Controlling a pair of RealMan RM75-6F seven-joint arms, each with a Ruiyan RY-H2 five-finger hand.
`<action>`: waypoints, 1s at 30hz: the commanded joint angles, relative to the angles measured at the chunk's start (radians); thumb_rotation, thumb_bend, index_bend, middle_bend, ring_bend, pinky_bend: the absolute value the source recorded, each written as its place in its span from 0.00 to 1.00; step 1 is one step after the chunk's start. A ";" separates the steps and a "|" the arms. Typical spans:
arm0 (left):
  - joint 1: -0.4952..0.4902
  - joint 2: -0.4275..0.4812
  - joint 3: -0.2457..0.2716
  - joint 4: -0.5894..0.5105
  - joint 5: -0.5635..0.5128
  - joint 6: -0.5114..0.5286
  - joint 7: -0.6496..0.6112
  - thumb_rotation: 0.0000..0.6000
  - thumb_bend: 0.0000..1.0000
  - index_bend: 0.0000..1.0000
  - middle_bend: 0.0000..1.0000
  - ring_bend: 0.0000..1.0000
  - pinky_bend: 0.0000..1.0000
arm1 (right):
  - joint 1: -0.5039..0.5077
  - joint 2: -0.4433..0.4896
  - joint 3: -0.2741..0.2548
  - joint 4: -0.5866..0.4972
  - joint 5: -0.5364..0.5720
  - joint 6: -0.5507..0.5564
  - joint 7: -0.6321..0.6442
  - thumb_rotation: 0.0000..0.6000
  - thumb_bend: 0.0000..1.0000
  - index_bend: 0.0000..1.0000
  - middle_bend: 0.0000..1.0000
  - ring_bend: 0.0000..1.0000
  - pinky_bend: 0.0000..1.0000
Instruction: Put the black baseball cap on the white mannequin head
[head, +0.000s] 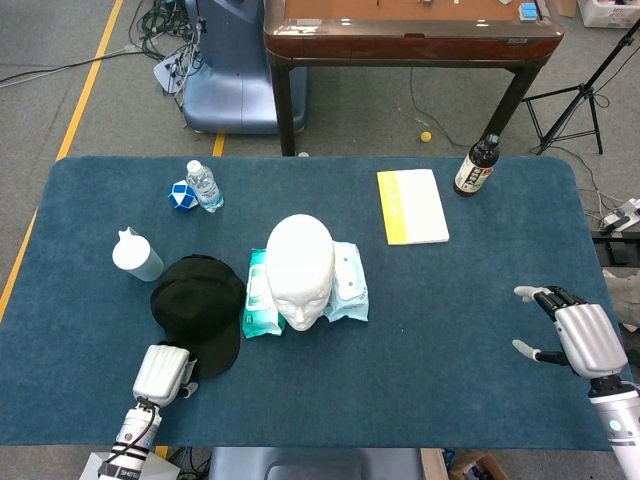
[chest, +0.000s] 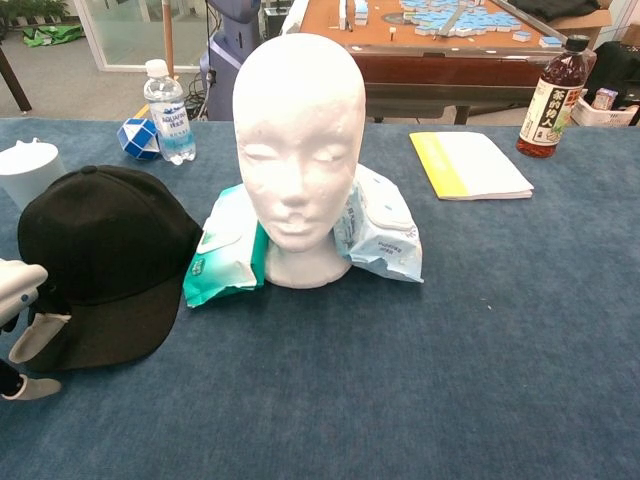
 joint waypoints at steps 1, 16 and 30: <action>-0.003 -0.008 -0.004 0.008 -0.007 0.002 0.002 1.00 0.01 0.86 0.77 0.49 0.50 | 0.000 0.000 0.000 -0.001 0.000 -0.001 0.000 1.00 0.02 0.28 0.37 0.29 0.46; -0.010 -0.053 -0.021 0.077 -0.003 0.039 -0.027 1.00 0.01 0.87 0.78 0.49 0.50 | 0.002 -0.001 0.000 0.000 0.001 -0.004 -0.003 1.00 0.02 0.28 0.37 0.29 0.46; 0.001 -0.121 -0.038 0.228 0.113 0.177 -0.236 1.00 0.01 0.64 0.50 0.32 0.50 | 0.002 -0.002 0.000 -0.001 0.001 -0.004 -0.006 1.00 0.02 0.28 0.37 0.29 0.46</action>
